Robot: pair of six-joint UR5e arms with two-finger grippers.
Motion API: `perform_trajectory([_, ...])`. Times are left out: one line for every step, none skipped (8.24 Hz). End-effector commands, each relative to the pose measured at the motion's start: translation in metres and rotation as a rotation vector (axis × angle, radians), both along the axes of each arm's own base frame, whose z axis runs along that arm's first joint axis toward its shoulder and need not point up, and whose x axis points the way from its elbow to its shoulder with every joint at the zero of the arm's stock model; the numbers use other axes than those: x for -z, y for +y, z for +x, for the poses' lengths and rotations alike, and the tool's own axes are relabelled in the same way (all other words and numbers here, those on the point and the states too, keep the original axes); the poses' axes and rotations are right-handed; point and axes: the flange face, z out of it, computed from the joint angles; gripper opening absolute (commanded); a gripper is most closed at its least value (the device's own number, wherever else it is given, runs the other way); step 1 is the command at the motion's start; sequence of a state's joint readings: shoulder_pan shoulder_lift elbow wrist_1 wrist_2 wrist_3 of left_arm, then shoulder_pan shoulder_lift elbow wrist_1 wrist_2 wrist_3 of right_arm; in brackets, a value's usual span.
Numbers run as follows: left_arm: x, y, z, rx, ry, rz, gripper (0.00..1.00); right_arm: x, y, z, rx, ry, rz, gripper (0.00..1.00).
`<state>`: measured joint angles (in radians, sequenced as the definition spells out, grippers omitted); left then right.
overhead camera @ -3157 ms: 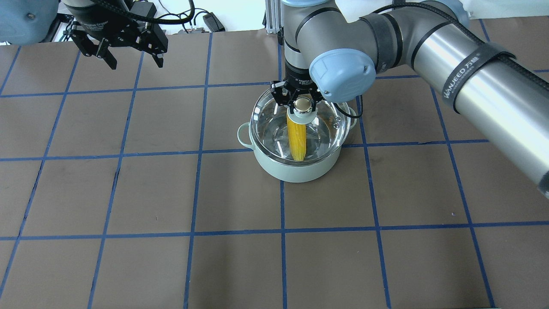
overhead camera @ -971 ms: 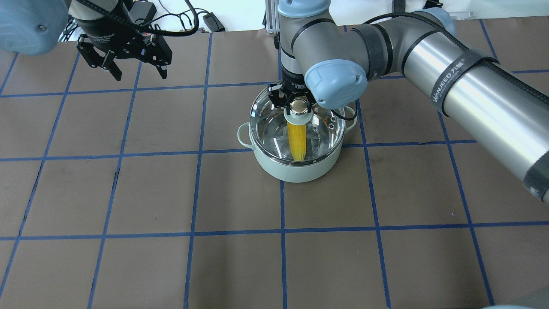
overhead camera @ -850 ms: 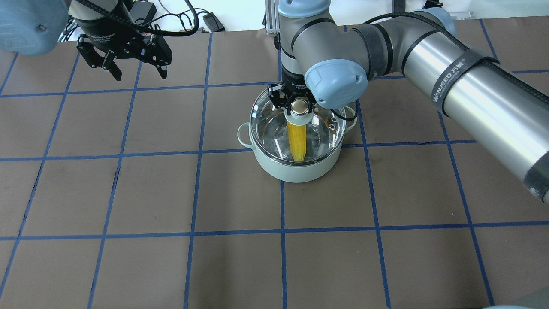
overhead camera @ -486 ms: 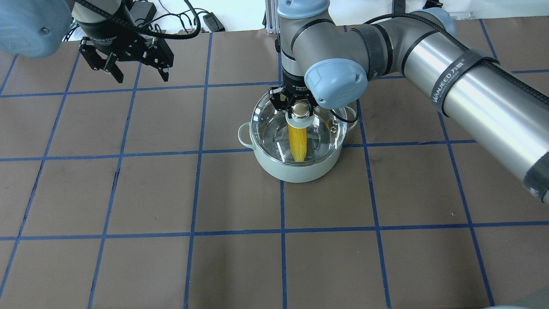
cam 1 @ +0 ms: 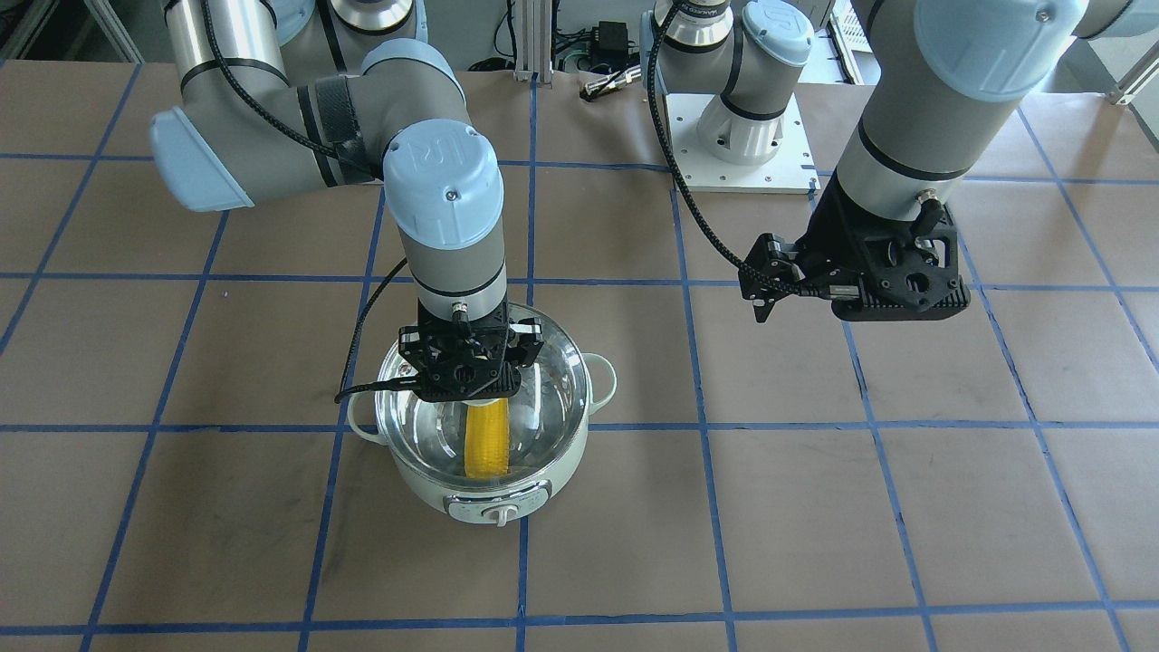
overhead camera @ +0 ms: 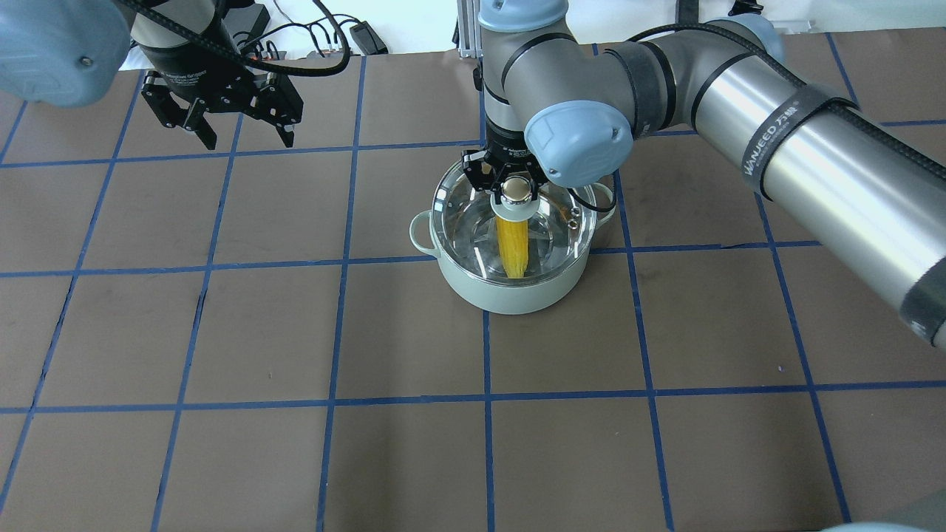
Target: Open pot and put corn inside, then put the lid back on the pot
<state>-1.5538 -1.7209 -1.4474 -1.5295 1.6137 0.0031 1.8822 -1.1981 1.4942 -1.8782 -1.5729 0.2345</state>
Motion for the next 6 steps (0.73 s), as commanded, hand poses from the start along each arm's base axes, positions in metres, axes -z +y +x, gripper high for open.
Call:
perform_trajectory([-0.0005,0.0003,-0.0001,0.000,0.000,-0.002,1.00,-0.0009,0.0003,0.0000,-0.001,-0.001,-0.001,0.11])
perform_trajectory([-0.0005,0.0003,-0.0001,0.000,0.000,-0.002,1.00,0.0000,0.0001,0.0001,-0.001,0.000,0.001,0.14])
perform_trajectory([-0.0014,0.0000,-0.0002,-0.001,0.001,-0.005,1.00,0.0008,-0.0004,0.0001,-0.006,0.001,0.000,0.31])
perform_trajectory([-0.0033,0.0008,-0.0008,-0.001,0.007,-0.010,1.00,0.0005,-0.0007,0.0001,-0.017,0.000,-0.003,0.85])
perform_trajectory([-0.0041,0.0013,-0.0005,-0.006,0.005,-0.012,1.00,-0.0020,-0.0007,0.0002,-0.026,-0.002,-0.011,1.00])
perform_trajectory([-0.0086,0.0026,-0.0007,-0.007,0.006,-0.018,1.00,-0.0072,-0.0006,-0.0002,-0.035,-0.003,-0.026,1.00])
